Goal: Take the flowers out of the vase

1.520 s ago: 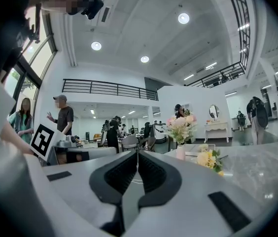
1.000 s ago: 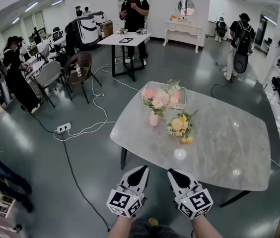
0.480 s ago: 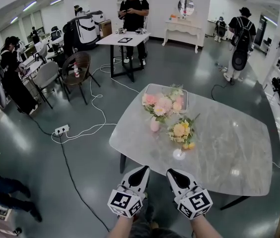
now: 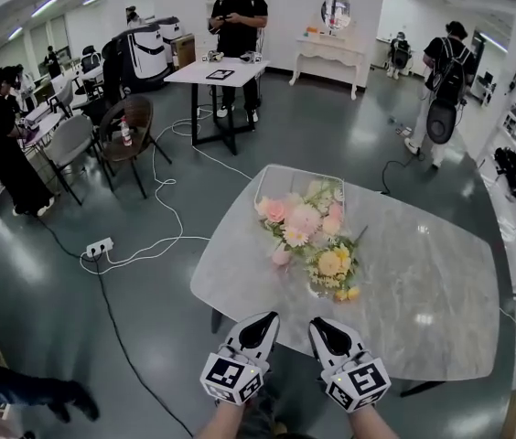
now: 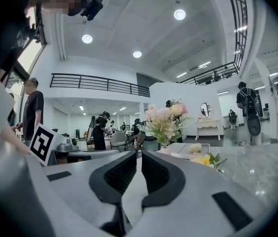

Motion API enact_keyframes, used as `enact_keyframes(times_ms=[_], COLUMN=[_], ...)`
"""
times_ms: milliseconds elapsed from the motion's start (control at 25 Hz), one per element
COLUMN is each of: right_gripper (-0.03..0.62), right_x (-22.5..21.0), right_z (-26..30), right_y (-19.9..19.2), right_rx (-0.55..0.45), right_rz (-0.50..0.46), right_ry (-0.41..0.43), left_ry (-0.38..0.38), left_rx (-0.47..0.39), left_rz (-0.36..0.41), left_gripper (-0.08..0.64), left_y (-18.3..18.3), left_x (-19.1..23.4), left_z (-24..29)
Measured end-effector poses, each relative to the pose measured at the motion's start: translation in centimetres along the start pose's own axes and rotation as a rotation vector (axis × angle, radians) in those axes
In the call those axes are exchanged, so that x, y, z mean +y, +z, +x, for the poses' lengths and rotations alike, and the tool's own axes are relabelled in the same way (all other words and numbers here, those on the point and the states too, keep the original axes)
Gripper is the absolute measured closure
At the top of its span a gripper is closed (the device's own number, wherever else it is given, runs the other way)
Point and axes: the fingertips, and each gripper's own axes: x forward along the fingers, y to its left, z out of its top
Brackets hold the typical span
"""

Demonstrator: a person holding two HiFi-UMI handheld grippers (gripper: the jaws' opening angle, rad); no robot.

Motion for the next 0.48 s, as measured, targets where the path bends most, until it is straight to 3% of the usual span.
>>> enact_keyframes(times_ms=[480], right_gripper=[0.568], right_x=[-2.8], right_z=[4.6], right_y=[-0.8], right_rx=[0.000], right_rz=[0.032], right_ry=[-0.058], left_ry=[-0.054], left_rx=[0.020], left_rz=[0.003], left_gripper=[0.545], left_y=[-0.7], left_x=[4.1], left_z=[4.9])
